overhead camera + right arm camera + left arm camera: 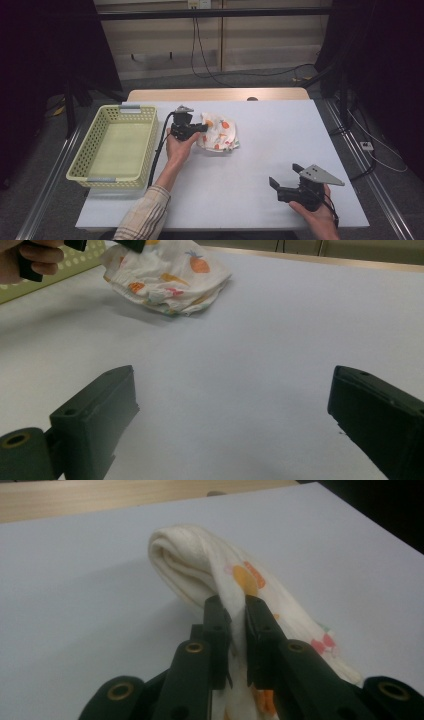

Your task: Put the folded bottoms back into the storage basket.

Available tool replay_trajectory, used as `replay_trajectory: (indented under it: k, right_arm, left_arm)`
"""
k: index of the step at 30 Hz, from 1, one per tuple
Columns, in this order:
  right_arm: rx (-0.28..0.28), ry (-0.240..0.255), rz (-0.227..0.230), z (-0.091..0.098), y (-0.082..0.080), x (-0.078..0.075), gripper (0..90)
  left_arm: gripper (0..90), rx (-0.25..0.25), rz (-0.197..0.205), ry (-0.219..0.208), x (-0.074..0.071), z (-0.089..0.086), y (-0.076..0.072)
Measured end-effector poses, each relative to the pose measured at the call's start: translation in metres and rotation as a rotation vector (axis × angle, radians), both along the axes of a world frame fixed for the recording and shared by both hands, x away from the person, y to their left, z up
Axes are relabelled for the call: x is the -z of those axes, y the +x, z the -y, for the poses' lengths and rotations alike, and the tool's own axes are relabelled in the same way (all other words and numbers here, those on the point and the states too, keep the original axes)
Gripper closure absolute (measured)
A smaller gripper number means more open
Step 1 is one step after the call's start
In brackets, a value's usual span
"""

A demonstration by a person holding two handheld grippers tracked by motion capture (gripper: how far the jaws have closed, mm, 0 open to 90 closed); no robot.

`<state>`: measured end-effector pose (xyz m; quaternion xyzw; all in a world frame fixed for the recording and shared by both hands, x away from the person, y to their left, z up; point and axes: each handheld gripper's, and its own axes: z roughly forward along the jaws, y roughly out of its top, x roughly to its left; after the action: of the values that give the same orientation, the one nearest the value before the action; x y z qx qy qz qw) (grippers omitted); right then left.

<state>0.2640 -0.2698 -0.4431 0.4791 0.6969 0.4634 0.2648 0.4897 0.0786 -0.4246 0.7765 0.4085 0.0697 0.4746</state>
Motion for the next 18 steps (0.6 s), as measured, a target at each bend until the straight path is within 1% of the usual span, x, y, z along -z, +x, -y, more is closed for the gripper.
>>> replay_trajectory:
  k: [5, 9, 12, 15, 16, 17, 18]
  right_arm:
    - [-0.002, 0.005, 0.000, 0.000, 0.000, 0.000, 5.3]
    - [-0.001, 0.006, 0.000, 0.001, 0.000, 0.000, 5.3]
    - [-0.002, 0.006, 0.000, 0.001, 0.000, 0.000, 5.3]
    - [-0.002, 0.007, -0.002, 0.000, 0.000, 0.000, 5.3]
    - [-0.003, 0.007, -0.001, 0.001, 0.000, 0.000, 5.3]
    - [-0.001, 0.009, 0.001, 0.001, 0.000, -0.001, 5.3]
    - [-0.001, 0.009, 0.001, 0.001, 0.000, -0.001, 5.3]
  left_arm:
    - [82.1, 0.019, 0.019, 0.003, -0.008, 0.001, -0.002]
    - [82.1, 0.037, 0.042, -0.007, -0.015, 0.004, -0.007]
    - [82.1, 0.037, 0.050, -0.008, -0.017, 0.005, -0.009]
    - [82.1, 0.033, 0.048, -0.001, -0.017, 0.007, -0.011]
    - [82.1, 0.034, 0.054, 0.004, -0.018, 0.008, -0.013]
    - [82.1, 0.040, 0.061, -0.006, -0.020, 0.010, -0.015]
    - [82.1, 0.040, 0.061, -0.006, -0.020, 0.010, -0.015]
